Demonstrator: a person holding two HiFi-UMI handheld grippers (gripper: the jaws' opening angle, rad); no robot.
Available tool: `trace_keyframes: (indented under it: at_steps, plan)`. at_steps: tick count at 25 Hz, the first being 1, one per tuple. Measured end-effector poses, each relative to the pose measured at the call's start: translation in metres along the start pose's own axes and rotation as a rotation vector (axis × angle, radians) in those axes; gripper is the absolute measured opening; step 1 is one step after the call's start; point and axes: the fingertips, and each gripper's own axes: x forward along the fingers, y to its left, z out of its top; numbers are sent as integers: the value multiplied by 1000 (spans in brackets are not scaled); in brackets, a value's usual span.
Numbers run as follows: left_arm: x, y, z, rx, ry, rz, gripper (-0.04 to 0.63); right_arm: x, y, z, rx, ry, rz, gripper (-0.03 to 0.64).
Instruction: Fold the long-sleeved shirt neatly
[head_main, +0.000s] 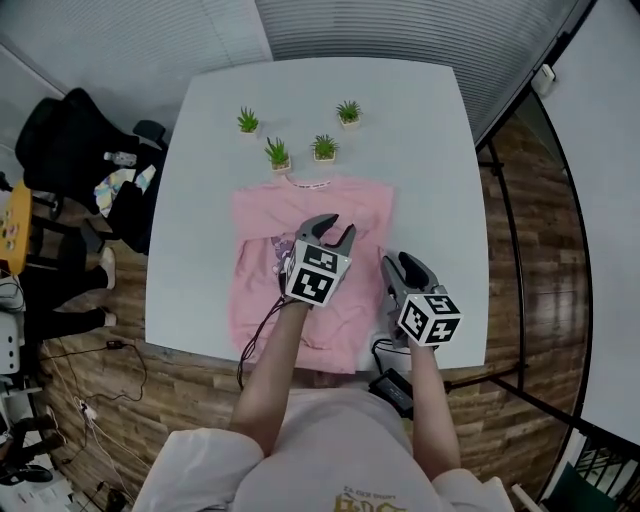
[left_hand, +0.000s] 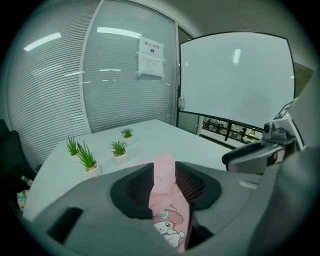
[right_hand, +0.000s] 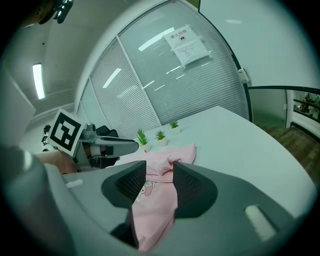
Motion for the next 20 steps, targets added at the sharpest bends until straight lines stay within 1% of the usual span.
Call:
trace_keyframes:
  at_steps: [4, 10, 15, 20]
  plan:
    - [-19, 12, -9, -8, -2, 8, 143, -1, 19, -5, -48, 11, 10, 176]
    - [-52, 18, -24, -21, -6, -1, 143, -16, 43, -13, -68, -12, -21, 178]
    - [-78, 14, -35, -29, -29, -15, 141, -37, 63, -22, -98, -27, -52, 178]
    - [-111, 7, -54, -32, -41, -25, 141, -58, 82, -35, -111, -42, -79, 179]
